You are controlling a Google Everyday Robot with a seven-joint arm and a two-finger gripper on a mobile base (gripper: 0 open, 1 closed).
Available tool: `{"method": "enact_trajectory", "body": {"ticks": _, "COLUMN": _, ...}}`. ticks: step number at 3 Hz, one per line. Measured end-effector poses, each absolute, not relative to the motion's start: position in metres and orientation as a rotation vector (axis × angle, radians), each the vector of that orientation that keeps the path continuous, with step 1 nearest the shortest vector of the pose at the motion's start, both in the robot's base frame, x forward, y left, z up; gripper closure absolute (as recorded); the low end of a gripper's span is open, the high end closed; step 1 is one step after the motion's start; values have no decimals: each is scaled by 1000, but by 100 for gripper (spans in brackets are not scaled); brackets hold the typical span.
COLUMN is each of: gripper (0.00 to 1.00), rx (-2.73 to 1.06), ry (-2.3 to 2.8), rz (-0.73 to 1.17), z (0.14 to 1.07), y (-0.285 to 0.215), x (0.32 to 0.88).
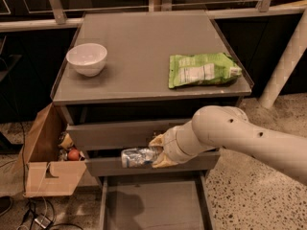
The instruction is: Pick redbull can from bottom drawer and place on counter
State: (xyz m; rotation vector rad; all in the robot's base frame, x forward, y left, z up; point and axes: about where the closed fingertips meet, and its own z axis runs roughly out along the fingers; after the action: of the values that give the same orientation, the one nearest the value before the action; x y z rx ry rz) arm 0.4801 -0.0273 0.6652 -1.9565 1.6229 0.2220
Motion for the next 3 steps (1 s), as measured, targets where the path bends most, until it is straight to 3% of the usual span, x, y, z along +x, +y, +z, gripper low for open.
{"method": "enact_trajectory", "body": {"ticks": 3, "gripper": 100, "rx": -2008, "ry": 1452, "rz": 157, "z": 731, "y": 1, "x": 494}}
